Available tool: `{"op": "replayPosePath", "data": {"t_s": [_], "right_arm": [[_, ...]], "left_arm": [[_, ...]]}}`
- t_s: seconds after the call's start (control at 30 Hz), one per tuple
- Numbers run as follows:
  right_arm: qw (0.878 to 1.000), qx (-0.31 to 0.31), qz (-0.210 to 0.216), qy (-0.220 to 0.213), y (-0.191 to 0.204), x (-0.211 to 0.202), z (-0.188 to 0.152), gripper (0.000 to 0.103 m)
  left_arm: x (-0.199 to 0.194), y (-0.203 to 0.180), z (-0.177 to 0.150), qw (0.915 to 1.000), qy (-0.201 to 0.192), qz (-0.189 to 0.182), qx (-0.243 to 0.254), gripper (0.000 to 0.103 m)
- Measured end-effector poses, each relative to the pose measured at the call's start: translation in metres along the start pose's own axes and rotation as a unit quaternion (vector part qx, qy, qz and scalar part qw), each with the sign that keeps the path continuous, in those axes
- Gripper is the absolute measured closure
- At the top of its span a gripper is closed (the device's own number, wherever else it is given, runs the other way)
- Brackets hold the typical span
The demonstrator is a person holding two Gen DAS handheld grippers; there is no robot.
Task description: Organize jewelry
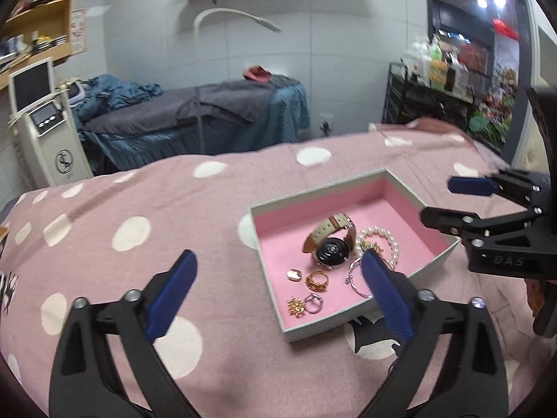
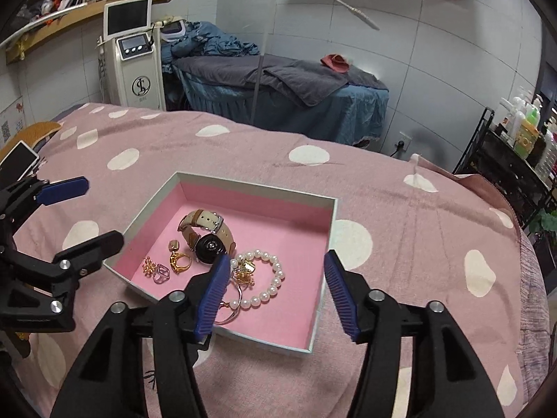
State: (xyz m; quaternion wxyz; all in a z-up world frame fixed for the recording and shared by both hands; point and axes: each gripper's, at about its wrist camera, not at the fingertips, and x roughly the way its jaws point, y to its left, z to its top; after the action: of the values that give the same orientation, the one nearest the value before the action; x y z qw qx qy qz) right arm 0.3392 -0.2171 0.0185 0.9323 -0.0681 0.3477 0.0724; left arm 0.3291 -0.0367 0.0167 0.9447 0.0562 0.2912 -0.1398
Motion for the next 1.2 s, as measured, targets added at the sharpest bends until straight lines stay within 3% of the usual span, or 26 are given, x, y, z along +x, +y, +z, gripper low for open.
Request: {"op": "replayPosePath", "data": {"t_s": [0.03,0.1,0.27,0.37,0.47,0.7,0.93,1.2], "right_arm": [[1.0,0.006,0.0,-0.009,-0.001,-0.009,-0.003,0.037],[0.999,0.016,-0.01,-0.027,0.0,-0.028,-0.011,0.019],[0.996,0.041,-0.001,-0.073,0.009,-0.078,-0.044,0.007],[0.995,0.043,-0.001,-0.095,0.02,-0.105,-0.069,0.007],[0.993,0.041,-0.007,-0.109,0.032,-0.13,-0.096,0.006],[0.989,0.022,-0.028,-0.145,0.062,-0.187,-0.153,0.006],[0.988,0.023,-0.022,-0.15,0.081,-0.23,-0.193,0.006],[0.986,0.026,-0.006,-0.166,0.094,-0.256,-0.211,0.006]], "left_arm": [[-0.009,0.003,-0.002,0.9999,-0.009,0.004,-0.007,0.006],[-0.028,0.007,-0.009,0.9996,-0.024,0.008,-0.015,0.006],[-0.078,0.007,-0.033,0.9974,-0.062,0.018,-0.032,0.006],[-0.115,0.001,-0.055,0.994,-0.095,0.014,-0.052,0.006],[-0.138,-0.007,-0.074,0.9934,-0.095,0.004,-0.063,0.006],[-0.199,-0.035,-0.13,0.9908,-0.124,0.026,-0.048,0.006],[-0.247,-0.044,-0.177,0.9905,-0.108,0.035,-0.077,0.006],[-0.271,-0.049,-0.19,0.99,-0.105,0.032,-0.089,0.006]]}}
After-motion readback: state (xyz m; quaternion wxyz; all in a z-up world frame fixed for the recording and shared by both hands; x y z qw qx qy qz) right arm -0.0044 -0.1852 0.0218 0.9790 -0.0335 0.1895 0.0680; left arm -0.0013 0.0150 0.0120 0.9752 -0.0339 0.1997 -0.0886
